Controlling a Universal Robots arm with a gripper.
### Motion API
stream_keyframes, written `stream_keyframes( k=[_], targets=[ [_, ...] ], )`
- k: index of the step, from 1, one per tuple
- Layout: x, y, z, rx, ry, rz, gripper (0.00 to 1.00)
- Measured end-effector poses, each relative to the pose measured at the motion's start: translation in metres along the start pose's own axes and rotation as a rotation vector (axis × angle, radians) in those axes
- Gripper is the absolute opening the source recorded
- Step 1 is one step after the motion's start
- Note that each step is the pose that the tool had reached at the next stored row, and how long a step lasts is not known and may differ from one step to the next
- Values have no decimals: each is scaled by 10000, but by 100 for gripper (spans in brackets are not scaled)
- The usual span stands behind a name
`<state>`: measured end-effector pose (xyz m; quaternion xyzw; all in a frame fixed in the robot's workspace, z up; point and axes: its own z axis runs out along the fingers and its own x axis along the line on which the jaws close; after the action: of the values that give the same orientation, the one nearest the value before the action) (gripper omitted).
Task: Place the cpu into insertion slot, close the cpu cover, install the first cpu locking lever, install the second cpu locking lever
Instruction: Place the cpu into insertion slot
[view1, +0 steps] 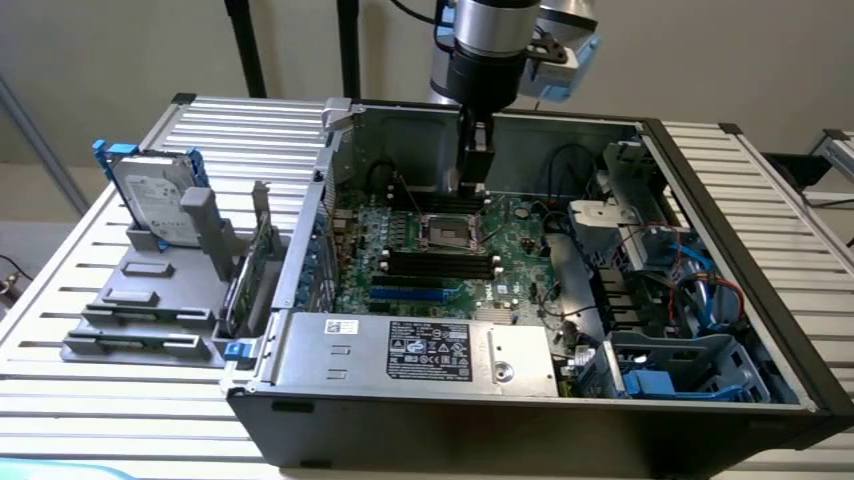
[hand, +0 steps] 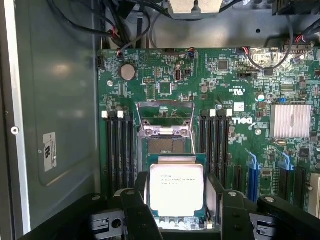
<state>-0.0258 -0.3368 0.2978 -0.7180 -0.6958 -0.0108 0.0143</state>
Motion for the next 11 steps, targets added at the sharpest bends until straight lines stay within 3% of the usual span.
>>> stream_keyframes(
  k=[11],
  targets=[
    [-9,-31,199,4,-1,-113,54]
  ],
)
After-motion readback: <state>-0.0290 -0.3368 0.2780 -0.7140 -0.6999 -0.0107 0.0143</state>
